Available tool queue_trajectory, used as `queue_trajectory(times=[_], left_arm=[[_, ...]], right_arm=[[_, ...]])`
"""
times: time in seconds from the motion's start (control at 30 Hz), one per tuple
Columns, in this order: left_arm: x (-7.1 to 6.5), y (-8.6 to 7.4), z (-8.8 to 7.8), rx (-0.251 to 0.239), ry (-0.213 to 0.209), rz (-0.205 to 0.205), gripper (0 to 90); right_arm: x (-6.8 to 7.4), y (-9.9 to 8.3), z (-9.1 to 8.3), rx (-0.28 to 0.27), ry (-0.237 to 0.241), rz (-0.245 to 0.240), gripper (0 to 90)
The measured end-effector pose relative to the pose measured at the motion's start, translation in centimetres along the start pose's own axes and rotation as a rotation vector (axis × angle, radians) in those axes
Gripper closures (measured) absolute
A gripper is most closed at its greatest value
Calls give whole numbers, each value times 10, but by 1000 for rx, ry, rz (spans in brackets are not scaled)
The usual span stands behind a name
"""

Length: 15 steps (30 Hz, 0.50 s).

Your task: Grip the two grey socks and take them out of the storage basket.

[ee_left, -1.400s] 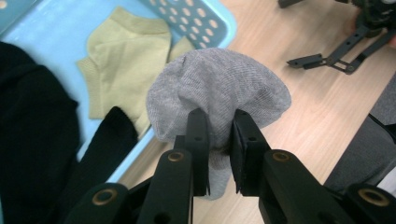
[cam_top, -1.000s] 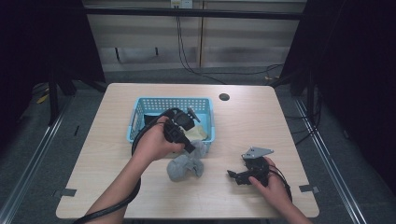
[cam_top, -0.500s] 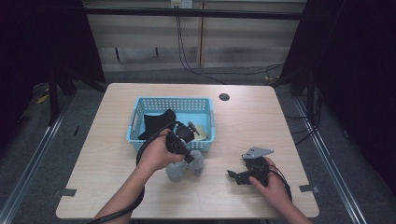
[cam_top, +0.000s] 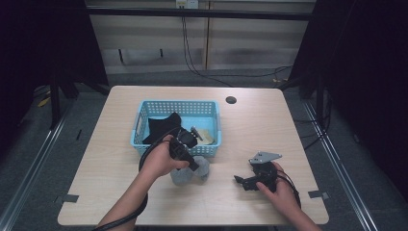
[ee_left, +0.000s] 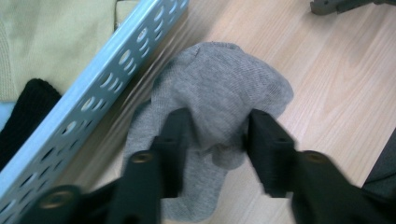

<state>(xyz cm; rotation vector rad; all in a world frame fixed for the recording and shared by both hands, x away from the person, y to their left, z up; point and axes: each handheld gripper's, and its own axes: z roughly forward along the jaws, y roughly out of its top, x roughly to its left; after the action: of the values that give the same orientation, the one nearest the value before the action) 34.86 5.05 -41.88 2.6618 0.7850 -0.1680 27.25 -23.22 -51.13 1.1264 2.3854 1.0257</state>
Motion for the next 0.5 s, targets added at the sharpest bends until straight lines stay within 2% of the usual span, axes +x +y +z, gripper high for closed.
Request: queue_trajectory(times=[0.1, 0.2, 0.33, 0.5], left_arm=[[-1, 0, 0, 1, 0, -22, 414], [-3, -1, 0, -18, -4, -5, 313], [-3, -2, -4, -37, -24, -13, 277], [-1, -6, -6, -38, -13, -19, 270]], right_arm=[[0, 0, 0, 0, 0, 0, 115], [0, 0, 0, 0, 0, 0, 115], [0, 0, 0, 0, 0, 0, 115], [0, 0, 0, 0, 0, 0, 115]])
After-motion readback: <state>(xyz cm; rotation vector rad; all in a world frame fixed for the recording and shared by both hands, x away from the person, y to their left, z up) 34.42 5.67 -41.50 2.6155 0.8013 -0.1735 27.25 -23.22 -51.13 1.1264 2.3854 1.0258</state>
